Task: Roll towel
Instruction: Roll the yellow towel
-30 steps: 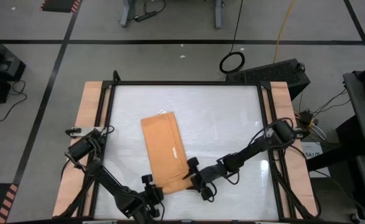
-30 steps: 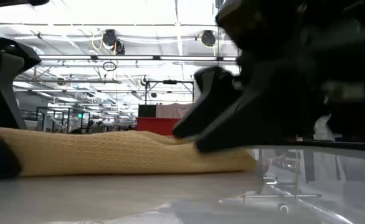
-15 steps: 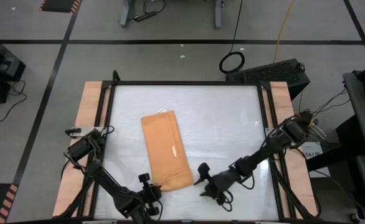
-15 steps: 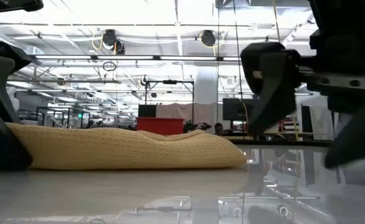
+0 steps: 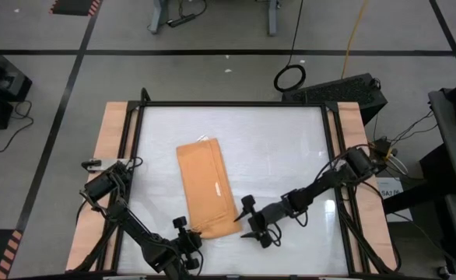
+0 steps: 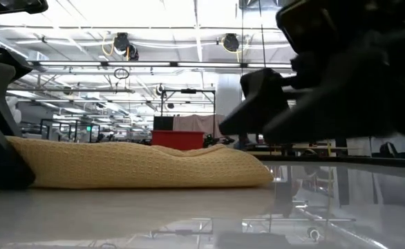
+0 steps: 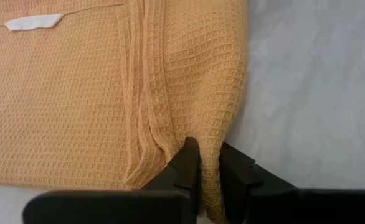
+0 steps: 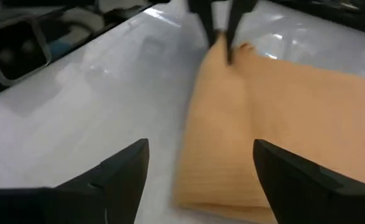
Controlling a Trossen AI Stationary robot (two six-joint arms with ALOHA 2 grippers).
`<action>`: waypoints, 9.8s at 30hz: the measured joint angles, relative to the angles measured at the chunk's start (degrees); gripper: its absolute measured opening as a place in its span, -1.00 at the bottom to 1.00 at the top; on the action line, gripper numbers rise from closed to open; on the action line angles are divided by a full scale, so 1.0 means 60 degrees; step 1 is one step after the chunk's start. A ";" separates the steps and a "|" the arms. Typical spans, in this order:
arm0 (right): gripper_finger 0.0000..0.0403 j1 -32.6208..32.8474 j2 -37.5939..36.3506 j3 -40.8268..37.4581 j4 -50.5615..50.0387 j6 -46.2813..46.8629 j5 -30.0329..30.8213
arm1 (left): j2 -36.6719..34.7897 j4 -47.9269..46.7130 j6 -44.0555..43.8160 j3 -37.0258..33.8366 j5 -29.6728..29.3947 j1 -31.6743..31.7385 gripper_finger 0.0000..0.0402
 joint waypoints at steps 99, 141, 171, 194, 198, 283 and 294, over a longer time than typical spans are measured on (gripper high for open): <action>-0.89 -0.1138 0.1120 0.0427 0.0328 0.4375 -0.2036 | 0.0463 -0.1104 0.1323 0.1457 -0.0425 0.0142 0.07; 0.23 0.1058 -0.2648 0.0424 -0.4739 0.2085 0.2635 | -0.1734 -0.1195 0.2805 0.0998 0.2911 0.2742 -0.96; 0.33 0.0766 0.0520 0.0434 -0.0958 -0.0157 0.3568 | -0.2234 0.0138 0.1035 -0.0663 0.3765 0.3110 -0.93; -0.90 -0.0561 -0.0545 0.0434 -0.2191 0.2143 0.0874 | -0.2554 0.0060 0.1778 -0.0660 0.1859 0.2431 -0.62; -0.97 -0.0994 -0.0749 0.0434 -0.2645 0.2644 0.0070 | -0.2554 -0.0079 0.1547 -0.0659 0.1210 0.2052 -0.21; 0.29 -0.0304 -0.0563 -0.1374 0.1353 -0.0110 0.2495 | -0.2892 -0.0942 0.1088 -0.0659 0.1945 0.3636 -0.96; -0.59 -0.0939 -0.0035 -0.0529 0.0871 0.0668 0.2148 | -0.2892 -0.0985 0.1082 -0.0659 0.1950 0.3465 -0.96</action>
